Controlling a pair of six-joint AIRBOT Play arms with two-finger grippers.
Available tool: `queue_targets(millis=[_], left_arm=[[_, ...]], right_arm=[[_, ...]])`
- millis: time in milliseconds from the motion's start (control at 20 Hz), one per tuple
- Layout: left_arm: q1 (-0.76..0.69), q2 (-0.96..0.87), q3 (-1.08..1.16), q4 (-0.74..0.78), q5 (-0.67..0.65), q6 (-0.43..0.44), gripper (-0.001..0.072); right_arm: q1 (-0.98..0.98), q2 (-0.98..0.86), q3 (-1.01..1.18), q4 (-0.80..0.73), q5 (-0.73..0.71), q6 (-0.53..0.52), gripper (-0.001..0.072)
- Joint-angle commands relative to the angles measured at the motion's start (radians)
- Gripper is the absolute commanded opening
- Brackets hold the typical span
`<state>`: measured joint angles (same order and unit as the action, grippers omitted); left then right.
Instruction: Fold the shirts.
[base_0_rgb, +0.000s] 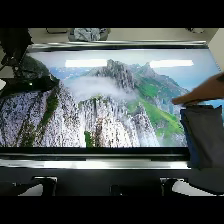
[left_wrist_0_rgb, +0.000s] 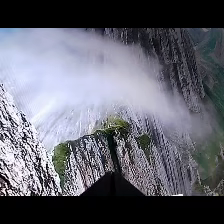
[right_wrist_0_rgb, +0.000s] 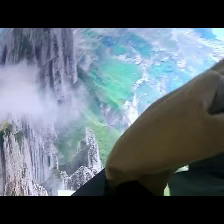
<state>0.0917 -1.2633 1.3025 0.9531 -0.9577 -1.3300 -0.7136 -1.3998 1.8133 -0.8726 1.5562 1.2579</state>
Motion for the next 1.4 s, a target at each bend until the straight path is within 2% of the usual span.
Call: queue_targets(millis=[0,250,400,500,650,850,1000,1200,1250,1300,1350], left_arm=[[0.0,-0.001,0.0,0.0,0.0,0.0,0.0028],[0.0,-0.001,0.0,0.0,0.0,-0.001,0.0028],[0.0,-0.001,0.0,0.0,0.003,-0.001,0.0028],[0.0,-0.001,0.0,0.0,0.015,-0.001,0.0028],[0.0,-0.001,0.0,0.0,0.016,-0.001,0.0028],[0.0,-0.001,0.0,0.0,0.016,-0.001,0.0028],[0.0,0.0,0.0,0.0,0.016,-0.001,0.0028],[0.0,0.0,0.0,-0.001,0.014,-0.001,0.0028],[0.0,0.0,0.0,-0.001,0.011,-0.001,0.0028],[0.0,0.0,0.001,-0.001,0.003,-0.001,0.0028],[0.0,0.002,0.002,-0.004,-0.004,-0.001,0.0028]], right_arm=[[-0.141,0.014,0.057,0.001,0.053,0.043,0.0033],[-0.266,0.035,0.08,-0.018,0.181,0.048,0.0034],[-0.321,0.051,0.079,-0.169,0.286,0.055,0.0034],[-0.317,0.073,0.048,-0.299,0.294,0.048,0.0034],[-0.317,0.138,-0.118,-0.371,0.294,0.04,0.0034],[-0.317,0.257,-0.442,-0.57,0.291,0.002,0.0035],[-0.317,0.307,-0.617,-0.615,0.216,-0.023,0.0036],[-0.319,0.322,-0.732,-0.653,0.168,-0.023,0.0041],[-0.319,0.322,-0.737,-0.673,0.144,-0.009,0.0161],[-0.319,0.323,-0.736,-0.687,0.121,-0.006,0.0462],[-0.319,0.324,-0.731,-0.685,0.092,-0.045,0.0712]])
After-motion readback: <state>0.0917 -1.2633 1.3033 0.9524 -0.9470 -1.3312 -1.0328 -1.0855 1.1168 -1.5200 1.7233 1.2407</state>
